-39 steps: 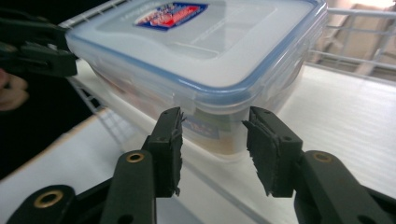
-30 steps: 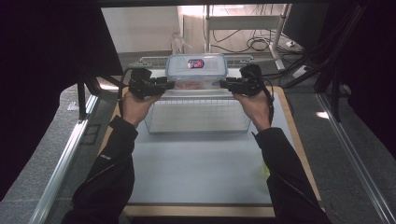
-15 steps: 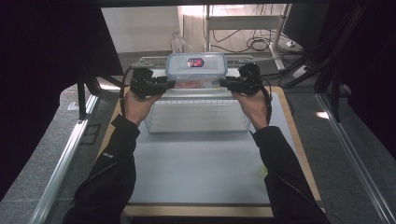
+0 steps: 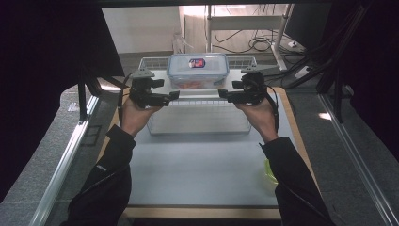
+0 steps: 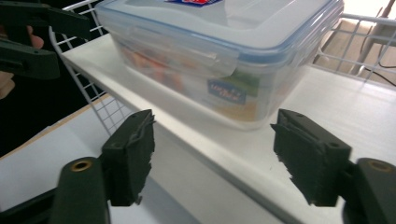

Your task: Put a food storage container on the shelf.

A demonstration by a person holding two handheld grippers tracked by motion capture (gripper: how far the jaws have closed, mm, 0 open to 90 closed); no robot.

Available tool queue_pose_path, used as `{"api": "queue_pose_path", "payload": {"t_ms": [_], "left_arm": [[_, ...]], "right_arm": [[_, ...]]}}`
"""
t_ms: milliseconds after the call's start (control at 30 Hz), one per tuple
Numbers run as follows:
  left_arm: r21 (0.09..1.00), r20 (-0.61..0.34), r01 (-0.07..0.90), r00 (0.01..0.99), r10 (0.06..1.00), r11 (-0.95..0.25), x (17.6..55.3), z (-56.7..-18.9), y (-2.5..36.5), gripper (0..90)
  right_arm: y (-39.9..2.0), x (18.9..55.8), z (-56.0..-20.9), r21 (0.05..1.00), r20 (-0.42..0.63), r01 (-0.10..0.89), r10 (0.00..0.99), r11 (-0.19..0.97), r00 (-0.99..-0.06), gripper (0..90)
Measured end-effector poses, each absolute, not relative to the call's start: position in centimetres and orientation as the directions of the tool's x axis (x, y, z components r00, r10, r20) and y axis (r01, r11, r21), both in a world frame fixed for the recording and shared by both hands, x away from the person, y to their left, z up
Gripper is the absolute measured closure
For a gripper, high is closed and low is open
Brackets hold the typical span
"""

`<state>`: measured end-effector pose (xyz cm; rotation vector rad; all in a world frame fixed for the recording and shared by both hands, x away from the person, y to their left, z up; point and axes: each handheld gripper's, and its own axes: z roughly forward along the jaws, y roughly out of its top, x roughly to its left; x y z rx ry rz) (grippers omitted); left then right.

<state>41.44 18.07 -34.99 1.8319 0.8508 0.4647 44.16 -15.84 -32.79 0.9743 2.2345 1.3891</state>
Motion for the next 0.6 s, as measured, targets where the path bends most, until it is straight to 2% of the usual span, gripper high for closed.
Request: {"api": "queue_pose_path", "payload": {"t_ms": [300, 600], "left_arm": [[0.904, -0.045, 0.326, 0.714, 0.699, -0.276, 39.1, -35.9, 17.2, 7.1], [0.907, -0.039, 0.314, 0.726, 0.687, -0.28, 37.1, -37.3, 17.6, 5.1]], "right_arm": [[-16.6, 42.2, -33.9, 0.882, 0.041, 0.349, 0.685, 0.318, -0.728, 17.3], [-17.1, 40.3, -34.7, 0.881, 0.029, 0.336, 0.672, 0.332, -0.74, 10.3]]}}
